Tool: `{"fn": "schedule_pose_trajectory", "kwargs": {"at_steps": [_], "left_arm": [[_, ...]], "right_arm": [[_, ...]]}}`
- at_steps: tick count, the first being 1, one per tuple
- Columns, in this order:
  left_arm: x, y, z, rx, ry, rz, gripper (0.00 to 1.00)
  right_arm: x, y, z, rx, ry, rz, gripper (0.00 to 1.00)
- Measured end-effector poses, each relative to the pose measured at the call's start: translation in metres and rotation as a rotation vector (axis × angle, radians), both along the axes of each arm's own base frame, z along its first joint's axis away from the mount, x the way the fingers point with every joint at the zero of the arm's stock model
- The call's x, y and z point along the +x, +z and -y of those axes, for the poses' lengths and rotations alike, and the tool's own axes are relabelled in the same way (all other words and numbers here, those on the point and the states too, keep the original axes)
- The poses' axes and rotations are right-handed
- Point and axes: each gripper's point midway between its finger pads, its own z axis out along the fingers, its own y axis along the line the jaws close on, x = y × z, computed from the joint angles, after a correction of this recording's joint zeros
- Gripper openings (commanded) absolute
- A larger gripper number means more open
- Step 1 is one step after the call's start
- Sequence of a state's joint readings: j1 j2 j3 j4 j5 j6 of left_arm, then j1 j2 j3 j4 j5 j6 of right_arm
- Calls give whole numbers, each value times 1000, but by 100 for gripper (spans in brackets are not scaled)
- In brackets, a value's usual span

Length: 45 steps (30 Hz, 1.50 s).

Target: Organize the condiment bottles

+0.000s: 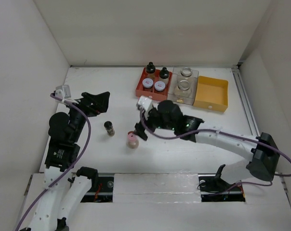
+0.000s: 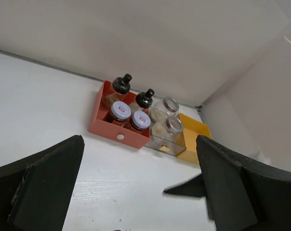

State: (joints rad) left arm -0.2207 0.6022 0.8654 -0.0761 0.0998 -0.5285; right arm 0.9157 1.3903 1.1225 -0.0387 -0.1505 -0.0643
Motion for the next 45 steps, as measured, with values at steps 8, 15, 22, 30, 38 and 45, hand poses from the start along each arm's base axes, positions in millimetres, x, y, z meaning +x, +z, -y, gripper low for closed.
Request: {"fn": "schedule_pose_trajectory", "kwargs": {"at_steps": [8, 15, 22, 30, 38, 45], "left_arm": [[0, 3, -7, -6, 38, 2, 99], [0, 2, -7, -5, 39, 0, 99], [0, 2, -6, -5, 35, 0, 99], [-1, 1, -3, -4, 16, -2, 99], [0, -5, 4, 1, -24, -14, 99], [3, -8, 10, 4, -55, -25, 99]], "right_arm": [[-57, -107, -41, -232, 150, -98, 100], [-39, -149, -47, -315, 92, -119, 93], [-30, -167, -55, -325, 70, -116, 50], [-21, -133, -56, -245, 33, -76, 44], [72, 38, 34, 58, -278, 124, 44], [187, 147, 228, 163, -878, 308, 44]]}}
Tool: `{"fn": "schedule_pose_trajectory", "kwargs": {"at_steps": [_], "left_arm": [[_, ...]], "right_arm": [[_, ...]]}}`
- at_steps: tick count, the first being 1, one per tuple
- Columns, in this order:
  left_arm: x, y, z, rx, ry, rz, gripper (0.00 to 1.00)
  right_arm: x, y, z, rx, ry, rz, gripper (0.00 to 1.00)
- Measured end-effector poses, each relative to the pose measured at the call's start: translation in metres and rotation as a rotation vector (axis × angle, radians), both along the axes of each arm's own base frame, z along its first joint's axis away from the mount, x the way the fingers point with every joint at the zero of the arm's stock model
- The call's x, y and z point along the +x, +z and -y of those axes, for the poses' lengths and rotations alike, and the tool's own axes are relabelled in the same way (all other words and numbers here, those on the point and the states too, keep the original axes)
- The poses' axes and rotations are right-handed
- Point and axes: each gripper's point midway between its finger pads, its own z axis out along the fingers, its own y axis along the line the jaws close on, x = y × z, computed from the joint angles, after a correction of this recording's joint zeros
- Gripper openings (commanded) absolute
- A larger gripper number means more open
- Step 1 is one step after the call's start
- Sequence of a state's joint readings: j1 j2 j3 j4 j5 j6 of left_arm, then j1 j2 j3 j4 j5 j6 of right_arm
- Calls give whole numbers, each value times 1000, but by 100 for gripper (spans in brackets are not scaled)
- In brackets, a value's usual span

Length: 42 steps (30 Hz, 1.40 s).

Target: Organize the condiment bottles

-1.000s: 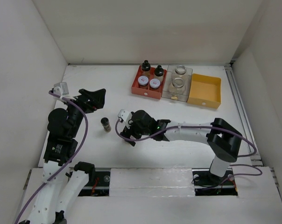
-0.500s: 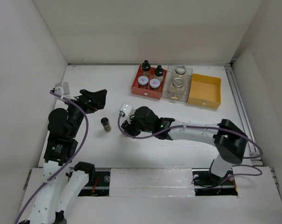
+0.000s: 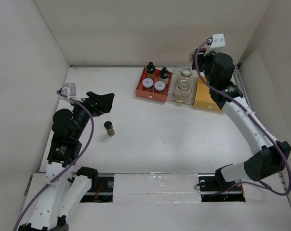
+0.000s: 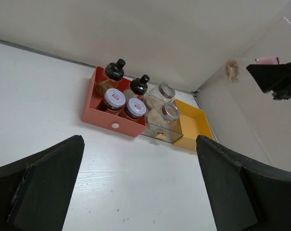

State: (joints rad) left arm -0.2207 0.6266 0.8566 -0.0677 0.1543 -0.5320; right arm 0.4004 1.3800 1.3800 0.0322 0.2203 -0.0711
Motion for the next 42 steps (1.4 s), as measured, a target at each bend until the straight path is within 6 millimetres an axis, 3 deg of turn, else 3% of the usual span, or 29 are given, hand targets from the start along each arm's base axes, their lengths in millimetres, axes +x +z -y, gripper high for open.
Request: {"fn": "schedule_pose_trajectory", "kwargs": {"at_steps": [2, 5, 8, 12, 17, 21, 27, 42], "left_arm": [[0, 0, 1, -1, -5, 1, 99], [0, 1, 2, -2, -11, 3, 99], [1, 3, 3, -6, -14, 9, 99], [4, -1, 5, -4, -21, -3, 99], [7, -4, 7, -3, -29, -17, 99], [8, -5, 7, -3, -30, -20, 99], [8, -6, 7, -2, -30, -23, 99], [10, -7, 8, -1, -30, -27, 99]], "right_arm": [[18, -2, 43, 5, -117, -14, 44], [46, -31, 97, 11, -251, -87, 44], [68, -85, 138, 15, -336, -216, 44], [84, -156, 168, 27, -374, -383, 44], [97, -217, 171, 41, -345, -517, 44], [105, -244, 163, 55, -304, -580, 44], [110, -265, 157, 70, -274, -635, 44], [106, -299, 157, 62, -281, -744, 57]]}}
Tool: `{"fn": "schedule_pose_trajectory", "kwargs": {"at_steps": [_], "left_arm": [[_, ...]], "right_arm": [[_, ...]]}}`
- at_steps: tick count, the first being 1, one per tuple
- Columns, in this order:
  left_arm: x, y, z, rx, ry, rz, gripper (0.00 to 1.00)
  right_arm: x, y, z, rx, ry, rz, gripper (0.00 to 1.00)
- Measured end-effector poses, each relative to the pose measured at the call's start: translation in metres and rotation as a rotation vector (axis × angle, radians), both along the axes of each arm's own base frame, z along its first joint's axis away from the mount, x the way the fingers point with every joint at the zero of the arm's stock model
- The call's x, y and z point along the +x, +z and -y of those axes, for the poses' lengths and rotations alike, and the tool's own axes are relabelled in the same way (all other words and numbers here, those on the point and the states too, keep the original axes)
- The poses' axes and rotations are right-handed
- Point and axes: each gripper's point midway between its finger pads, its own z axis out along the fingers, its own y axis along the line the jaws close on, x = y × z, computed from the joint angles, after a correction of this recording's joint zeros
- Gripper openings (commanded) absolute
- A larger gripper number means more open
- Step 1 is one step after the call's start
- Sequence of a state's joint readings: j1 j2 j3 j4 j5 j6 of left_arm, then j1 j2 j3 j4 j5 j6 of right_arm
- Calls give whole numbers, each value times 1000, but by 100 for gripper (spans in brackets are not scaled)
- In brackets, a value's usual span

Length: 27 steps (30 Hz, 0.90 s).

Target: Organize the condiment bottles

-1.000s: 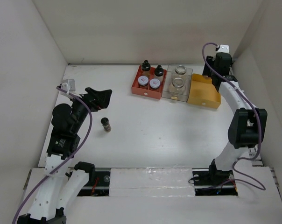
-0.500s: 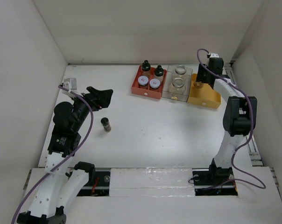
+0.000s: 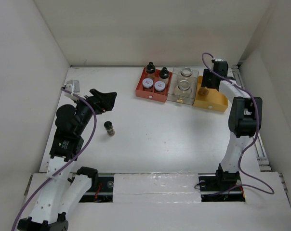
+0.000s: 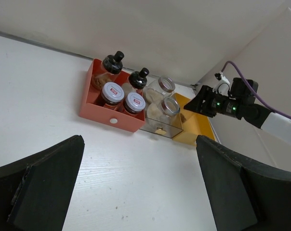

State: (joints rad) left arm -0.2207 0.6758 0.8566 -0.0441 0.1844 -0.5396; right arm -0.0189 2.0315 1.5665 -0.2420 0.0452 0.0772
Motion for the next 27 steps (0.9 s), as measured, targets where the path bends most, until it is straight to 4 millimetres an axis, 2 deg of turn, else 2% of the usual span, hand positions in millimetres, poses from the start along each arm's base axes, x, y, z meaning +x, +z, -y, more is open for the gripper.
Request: {"fn": "schedule_pose_trajectory", "kwargs": {"at_steps": [1, 5, 7, 9, 12, 14, 16, 17, 18, 19, 21, 22, 24, 26, 27], "left_arm": [[0, 0, 0, 0, 0, 0, 99], [0, 0, 0, 0, 0, 0, 99], [0, 0, 0, 0, 0, 0, 99], [0, 0, 0, 0, 0, 0, 99], [-1, 1, -1, -1, 2, 3, 99], [-2, 3, -2, -2, 8, 9, 99], [-5, 5, -4, -4, 14, 18, 99], [-5, 6, -4, -4, 18, 21, 99], [-5, 7, -5, -5, 24, 25, 99], [-7, 8, -6, -7, 28, 31, 99], [-7, 10, -9, -9, 40, 38, 97], [-8, 11, -10, -10, 49, 41, 97], [-10, 15, -14, -16, 69, 54, 97], [-13, 18, -19, -25, 92, 64, 97], [-14, 21, -22, -30, 105, 72, 97]], "right_arm": [[-1, 0, 0, 1, 0, -3, 66], [-1, -1, 1, -1, -10, -7, 83], [-2, 3, 2, -3, -13, -3, 86], [-4, 15, 2, -4, -15, 15, 88], [-10, 53, 2, -5, -14, 84, 89], [-21, 92, -4, -2, 0, 166, 89], [-33, 135, -18, 5, 41, 271, 79], [-41, 159, -31, 10, 81, 338, 74], [-49, 180, -54, 22, 147, 397, 69], [-56, 197, -77, 35, 214, 448, 69], [-73, 225, -145, 73, 410, 541, 69], [-84, 230, -187, 99, 522, 568, 77], [-110, 221, -267, 147, 743, 571, 83], [-143, 189, -346, 180, 950, 525, 91], [-162, 166, -379, 190, 1041, 481, 93]]}}
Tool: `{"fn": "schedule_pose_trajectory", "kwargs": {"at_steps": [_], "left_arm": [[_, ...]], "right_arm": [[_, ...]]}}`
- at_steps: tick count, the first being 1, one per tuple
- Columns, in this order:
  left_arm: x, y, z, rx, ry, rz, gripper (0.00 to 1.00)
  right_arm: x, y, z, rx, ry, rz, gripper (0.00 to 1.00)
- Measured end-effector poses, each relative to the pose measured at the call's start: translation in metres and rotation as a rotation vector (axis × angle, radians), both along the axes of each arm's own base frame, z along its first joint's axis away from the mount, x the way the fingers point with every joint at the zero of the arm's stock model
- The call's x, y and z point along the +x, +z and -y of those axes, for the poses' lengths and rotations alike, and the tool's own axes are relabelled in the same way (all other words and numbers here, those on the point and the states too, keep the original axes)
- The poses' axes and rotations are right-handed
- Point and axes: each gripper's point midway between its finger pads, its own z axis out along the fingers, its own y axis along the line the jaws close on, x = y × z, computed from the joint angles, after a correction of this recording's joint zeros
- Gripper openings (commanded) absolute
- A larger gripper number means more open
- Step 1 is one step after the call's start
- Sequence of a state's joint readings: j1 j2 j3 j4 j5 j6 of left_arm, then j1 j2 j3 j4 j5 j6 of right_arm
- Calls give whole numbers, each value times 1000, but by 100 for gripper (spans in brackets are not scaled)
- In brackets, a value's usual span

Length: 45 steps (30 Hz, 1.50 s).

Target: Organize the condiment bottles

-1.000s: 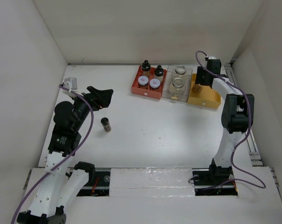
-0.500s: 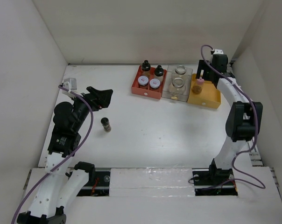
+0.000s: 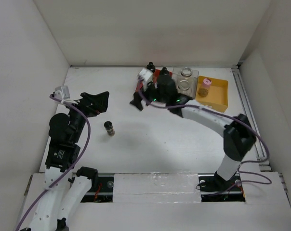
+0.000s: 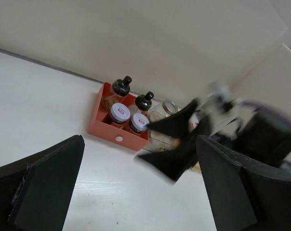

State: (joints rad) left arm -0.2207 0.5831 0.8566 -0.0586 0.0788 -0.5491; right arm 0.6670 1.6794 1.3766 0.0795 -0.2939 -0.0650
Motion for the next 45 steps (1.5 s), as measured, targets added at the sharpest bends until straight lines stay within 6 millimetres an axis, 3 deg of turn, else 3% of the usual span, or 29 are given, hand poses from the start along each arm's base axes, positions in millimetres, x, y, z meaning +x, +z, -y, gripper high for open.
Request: {"fn": "schedule_pose_trajectory", "kwargs": {"at_steps": [1, 2, 3, 4, 7, 10, 19, 22, 26, 27, 31, 33, 36, 38, 40, 42, 45], "left_arm": [[-3, 3, -3, -6, 12, 12, 97], [-5, 6, -5, -11, 24, 23, 97], [-7, 9, -8, -16, 36, 32, 97], [-10, 11, -10, -20, 45, 41, 97], [-19, 22, -16, -36, 64, 83, 97], [-20, 24, -18, -40, 74, 91, 97], [-19, 23, -18, -39, 74, 88, 97], [-19, 23, -17, -39, 73, 88, 97], [-19, 22, -17, -39, 73, 89, 97], [-18, 21, -17, -38, 72, 87, 97], [-17, 17, -16, -35, 66, 78, 97], [-17, 16, -15, -34, 64, 77, 96], [-16, 14, -12, -32, 47, 74, 96], [-16, 10, -9, -28, 31, 66, 96], [-15, 9, -6, -25, 16, 61, 96], [-15, 8, -3, -23, 1, 57, 96], [-16, 8, 0, -21, -20, 60, 96]], "right_arm": [[-19, -25, -29, -32, 81, -29, 96], [-32, -40, -45, -55, 133, -43, 100], [-59, -79, -75, -108, 219, -93, 100], [-77, -103, -90, -142, 272, -121, 100], [-117, -156, -116, -216, 383, -188, 100], [-129, -182, -129, -250, 427, -214, 100], [-103, -181, -172, -195, 413, -140, 92], [-99, -178, -184, -164, 405, -117, 83], [-99, -175, -193, -125, 407, -117, 58], [-99, -173, -195, -113, 408, -116, 48], [-99, -163, -200, -62, 406, -111, 47], [-101, -158, -193, -48, 400, -116, 47], [-107, -134, -168, -29, 387, -123, 47], [-98, -90, -145, 24, 356, -84, 47], [-75, -30, -113, 99, 296, -12, 47], [-40, 44, -58, 191, 176, 103, 47], [12, 140, 59, 289, -110, 283, 46]]}}
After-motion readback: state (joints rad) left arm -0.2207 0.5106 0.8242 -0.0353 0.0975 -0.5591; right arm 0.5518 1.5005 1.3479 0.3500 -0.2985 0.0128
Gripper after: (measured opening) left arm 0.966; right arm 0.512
